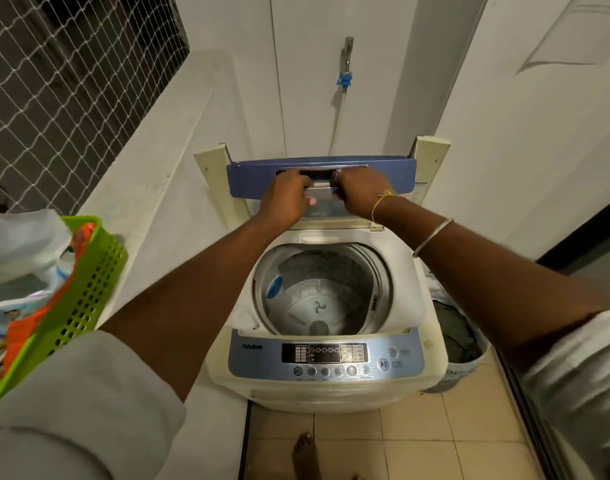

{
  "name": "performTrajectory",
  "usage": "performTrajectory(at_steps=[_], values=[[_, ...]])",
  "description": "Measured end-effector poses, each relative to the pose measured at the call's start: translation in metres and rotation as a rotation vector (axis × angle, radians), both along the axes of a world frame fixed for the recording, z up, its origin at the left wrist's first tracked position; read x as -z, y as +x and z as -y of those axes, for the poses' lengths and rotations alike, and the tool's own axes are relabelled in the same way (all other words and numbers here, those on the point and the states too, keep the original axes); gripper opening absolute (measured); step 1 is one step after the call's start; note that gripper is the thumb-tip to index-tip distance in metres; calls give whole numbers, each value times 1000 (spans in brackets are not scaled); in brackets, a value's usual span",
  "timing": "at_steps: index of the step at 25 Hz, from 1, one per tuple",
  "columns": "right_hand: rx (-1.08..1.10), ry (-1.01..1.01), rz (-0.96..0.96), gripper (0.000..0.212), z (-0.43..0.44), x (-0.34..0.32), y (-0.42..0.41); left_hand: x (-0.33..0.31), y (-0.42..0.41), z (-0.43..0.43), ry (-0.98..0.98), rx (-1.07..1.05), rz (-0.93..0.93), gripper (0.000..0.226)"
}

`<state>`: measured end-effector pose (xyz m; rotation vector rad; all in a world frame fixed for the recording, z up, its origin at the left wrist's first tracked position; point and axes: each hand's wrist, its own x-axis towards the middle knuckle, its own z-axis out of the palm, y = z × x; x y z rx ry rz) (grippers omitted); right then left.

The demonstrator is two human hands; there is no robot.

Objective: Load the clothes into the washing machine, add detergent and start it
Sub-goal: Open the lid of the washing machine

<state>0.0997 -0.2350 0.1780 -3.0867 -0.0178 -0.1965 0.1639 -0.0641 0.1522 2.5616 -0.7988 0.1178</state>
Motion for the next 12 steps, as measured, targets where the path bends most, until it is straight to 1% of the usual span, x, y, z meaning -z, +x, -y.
performTrajectory(at_steps=[2,3,5,7,12], values=[[26,-72,2,21,4,7,10,16,10,2,33,9,56,32],[42,-105,-4,23,6,10,15,22,13,1,39,23,75,37],[71,-153,-11,26,7,14,24,30,22,0,74,62,86,53],[96,-168,4,25,6,17,32,33,29,1,119,82,91,65],[161,-139,40,22,6,24,42,38,30,11,182,42,122,78]])
